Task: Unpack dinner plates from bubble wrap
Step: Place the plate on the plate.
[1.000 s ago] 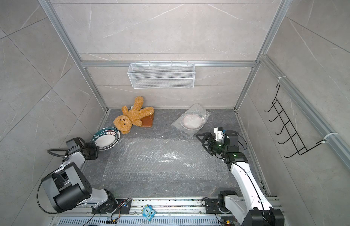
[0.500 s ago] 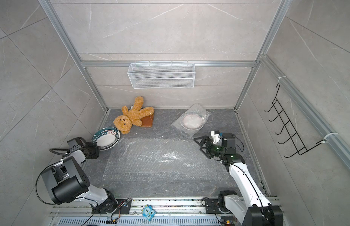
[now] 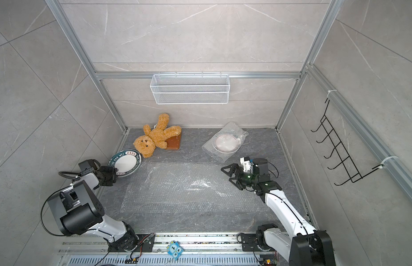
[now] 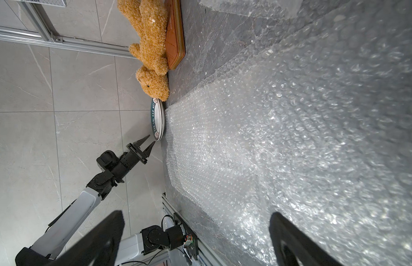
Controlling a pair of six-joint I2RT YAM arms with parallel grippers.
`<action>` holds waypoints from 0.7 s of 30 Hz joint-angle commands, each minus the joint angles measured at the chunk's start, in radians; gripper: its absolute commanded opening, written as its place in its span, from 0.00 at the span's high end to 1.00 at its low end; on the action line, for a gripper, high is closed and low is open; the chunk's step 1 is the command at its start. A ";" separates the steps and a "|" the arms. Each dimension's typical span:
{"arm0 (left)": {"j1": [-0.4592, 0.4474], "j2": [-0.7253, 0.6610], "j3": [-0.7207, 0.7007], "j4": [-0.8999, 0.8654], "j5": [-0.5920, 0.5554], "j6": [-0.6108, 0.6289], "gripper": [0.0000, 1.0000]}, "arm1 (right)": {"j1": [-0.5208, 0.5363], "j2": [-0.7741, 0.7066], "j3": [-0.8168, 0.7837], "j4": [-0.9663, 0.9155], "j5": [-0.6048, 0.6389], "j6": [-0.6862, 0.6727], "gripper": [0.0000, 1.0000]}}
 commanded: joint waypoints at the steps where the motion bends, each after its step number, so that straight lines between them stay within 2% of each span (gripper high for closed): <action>1: 0.001 0.013 0.067 -0.136 -0.018 0.064 0.37 | 0.008 -0.010 0.009 0.019 0.030 0.005 0.00; 5: -0.002 0.011 0.109 -0.237 -0.038 0.093 0.05 | 0.008 -0.001 0.028 -0.016 0.041 -0.024 0.00; 6: -0.003 0.000 0.113 -0.254 -0.042 0.101 0.01 | 0.008 -0.001 0.039 -0.041 0.051 -0.039 0.00; 12: -0.017 -0.119 0.154 -0.424 -0.048 0.167 0.00 | 0.007 0.029 0.143 -0.270 0.176 -0.154 0.00; 16: -0.058 -0.265 0.149 -0.497 -0.007 0.241 0.00 | 0.008 0.037 0.195 -0.471 0.346 -0.201 0.00; 18: -0.122 -0.313 0.165 -0.545 -0.005 0.278 0.02 | 0.006 0.053 0.214 -0.562 0.428 -0.202 0.01; 20: -0.251 -0.351 0.171 -0.569 -0.008 0.295 0.02 | 0.006 0.053 0.211 -0.613 0.482 -0.188 0.02; 21: -0.348 -0.365 0.168 -0.565 -0.021 0.290 0.02 | 0.007 0.041 0.198 -0.627 0.500 -0.173 0.03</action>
